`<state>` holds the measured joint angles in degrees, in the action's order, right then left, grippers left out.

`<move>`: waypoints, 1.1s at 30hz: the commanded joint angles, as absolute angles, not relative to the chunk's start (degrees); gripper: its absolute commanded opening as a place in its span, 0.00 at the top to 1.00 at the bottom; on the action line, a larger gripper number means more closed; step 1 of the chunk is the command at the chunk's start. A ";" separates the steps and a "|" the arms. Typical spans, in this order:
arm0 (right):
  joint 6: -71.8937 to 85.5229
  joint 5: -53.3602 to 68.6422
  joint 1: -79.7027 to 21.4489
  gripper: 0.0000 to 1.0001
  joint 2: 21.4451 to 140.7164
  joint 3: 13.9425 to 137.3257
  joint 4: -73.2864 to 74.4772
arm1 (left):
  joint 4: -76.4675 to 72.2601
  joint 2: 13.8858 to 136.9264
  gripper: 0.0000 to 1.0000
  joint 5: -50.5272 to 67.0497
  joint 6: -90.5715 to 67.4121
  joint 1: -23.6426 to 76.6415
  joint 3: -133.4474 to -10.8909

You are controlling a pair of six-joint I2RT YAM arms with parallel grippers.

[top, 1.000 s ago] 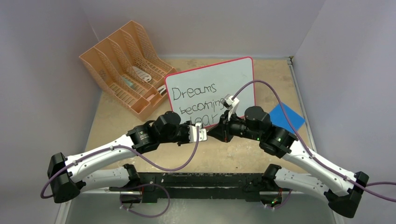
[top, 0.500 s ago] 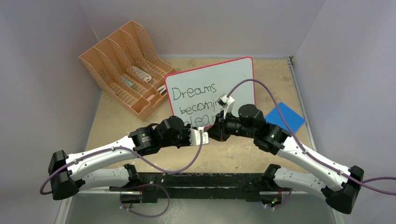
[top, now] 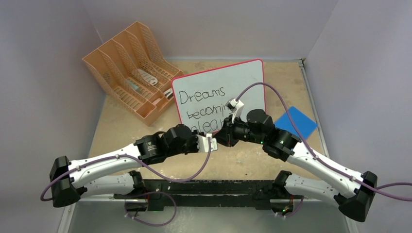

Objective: Write a sentence on the whiteboard
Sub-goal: Place the whiteboard marker at the center of the board.

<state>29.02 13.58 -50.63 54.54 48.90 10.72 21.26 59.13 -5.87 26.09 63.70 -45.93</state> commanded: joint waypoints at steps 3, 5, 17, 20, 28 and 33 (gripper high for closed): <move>30.72 5.98 -49.30 1.00 52.45 44.00 8.36 | 10.36 53.44 0.67 -5.00 24.78 65.65 -45.78; 31.09 6.07 -48.69 1.00 51.77 42.05 7.09 | 11.41 52.34 0.60 -5.96 24.20 65.61 -45.47; 39.93 11.73 -47.36 1.00 49.32 21.81 -16.12 | 5.74 44.81 0.38 -16.27 19.23 63.08 -42.52; 41.82 13.00 -47.37 1.00 51.19 18.90 -21.25 | 3.07 44.12 0.34 -17.98 16.98 60.71 -42.17; 44.99 12.30 -47.37 0.98 58.28 13.75 -30.94 | -2.28 42.18 0.24 -19.51 6.51 49.66 -41.58; 46.71 10.53 -47.24 0.87 61.30 12.40 -32.16 | -2.16 41.59 0.19 -22.20 1.00 44.66 -41.66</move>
<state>44.62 11.55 -47.55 60.20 13.02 -26.65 1.76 42.65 -19.14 7.90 47.64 -41.54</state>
